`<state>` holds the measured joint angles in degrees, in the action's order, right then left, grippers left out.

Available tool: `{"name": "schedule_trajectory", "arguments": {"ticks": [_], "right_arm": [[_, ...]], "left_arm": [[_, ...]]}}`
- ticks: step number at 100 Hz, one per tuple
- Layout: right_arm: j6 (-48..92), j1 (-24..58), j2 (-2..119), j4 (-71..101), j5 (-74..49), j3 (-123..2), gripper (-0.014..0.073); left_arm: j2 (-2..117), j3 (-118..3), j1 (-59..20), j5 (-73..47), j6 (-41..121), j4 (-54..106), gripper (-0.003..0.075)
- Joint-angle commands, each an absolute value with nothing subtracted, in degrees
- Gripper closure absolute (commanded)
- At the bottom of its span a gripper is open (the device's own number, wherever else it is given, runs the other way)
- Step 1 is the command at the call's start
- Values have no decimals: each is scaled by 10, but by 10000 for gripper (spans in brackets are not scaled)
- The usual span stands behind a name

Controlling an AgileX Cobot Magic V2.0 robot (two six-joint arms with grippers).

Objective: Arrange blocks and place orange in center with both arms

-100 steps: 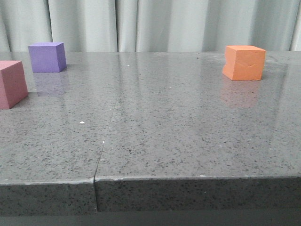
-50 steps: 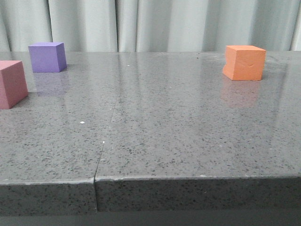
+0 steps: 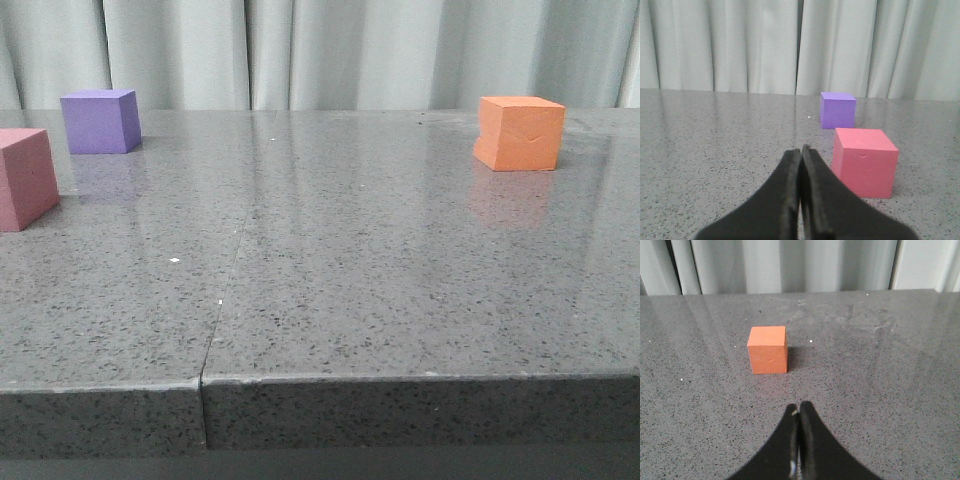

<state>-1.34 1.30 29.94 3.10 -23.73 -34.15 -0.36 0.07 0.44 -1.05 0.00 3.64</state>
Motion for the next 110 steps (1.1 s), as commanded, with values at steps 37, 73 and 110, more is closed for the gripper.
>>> {"name": "schedule_trajectory", "arguments": {"ticks": [37,73,110], "right_arm": [[-11,10,529,35,-340,-544,345],[-11,10,656,58,-409,-669,-52],[-10,12,812,83,-562,-883,-52]], "left_arm": [[-20,23,4,36,0,42,741],[-20,23,4,36,0,42,741],[-20,23,4,36,0,42,741]]}}
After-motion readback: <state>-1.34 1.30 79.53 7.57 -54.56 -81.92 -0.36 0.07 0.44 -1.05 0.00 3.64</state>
